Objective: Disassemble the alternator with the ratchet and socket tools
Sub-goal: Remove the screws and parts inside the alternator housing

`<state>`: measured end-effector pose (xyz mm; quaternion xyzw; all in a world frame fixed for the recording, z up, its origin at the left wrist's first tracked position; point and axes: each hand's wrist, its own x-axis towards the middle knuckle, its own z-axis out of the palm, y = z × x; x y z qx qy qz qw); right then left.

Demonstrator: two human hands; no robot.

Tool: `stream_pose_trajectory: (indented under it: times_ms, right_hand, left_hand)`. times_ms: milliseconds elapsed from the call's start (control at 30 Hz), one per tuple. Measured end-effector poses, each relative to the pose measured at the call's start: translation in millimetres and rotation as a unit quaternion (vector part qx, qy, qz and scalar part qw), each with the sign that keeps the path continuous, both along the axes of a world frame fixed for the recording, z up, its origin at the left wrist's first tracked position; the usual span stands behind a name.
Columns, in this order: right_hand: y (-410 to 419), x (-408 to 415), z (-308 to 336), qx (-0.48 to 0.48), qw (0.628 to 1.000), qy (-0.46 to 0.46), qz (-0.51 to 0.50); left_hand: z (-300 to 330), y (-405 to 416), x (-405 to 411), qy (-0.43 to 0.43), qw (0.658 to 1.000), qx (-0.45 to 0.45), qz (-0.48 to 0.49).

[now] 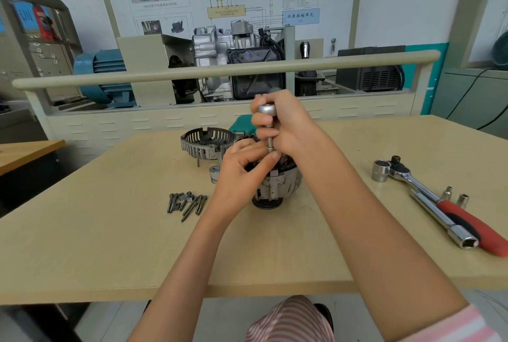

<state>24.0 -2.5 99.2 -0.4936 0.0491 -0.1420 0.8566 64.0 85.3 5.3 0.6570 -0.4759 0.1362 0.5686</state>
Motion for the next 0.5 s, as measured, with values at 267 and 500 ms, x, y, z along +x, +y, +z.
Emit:
stream_pose_trajectory:
  times_ms: [267,500]
  right_hand:
    - [17,2,-8,0.072,0.968,-0.076,-0.228]
    - [11,-4,-4,0.003,0.996,-0.025,-0.083]
  left_hand:
    - [-1,-1,-1,0.002,1.0,-0.01,0.015]
    - [2,1,-3,0.004,1.0,0.009,0.009]
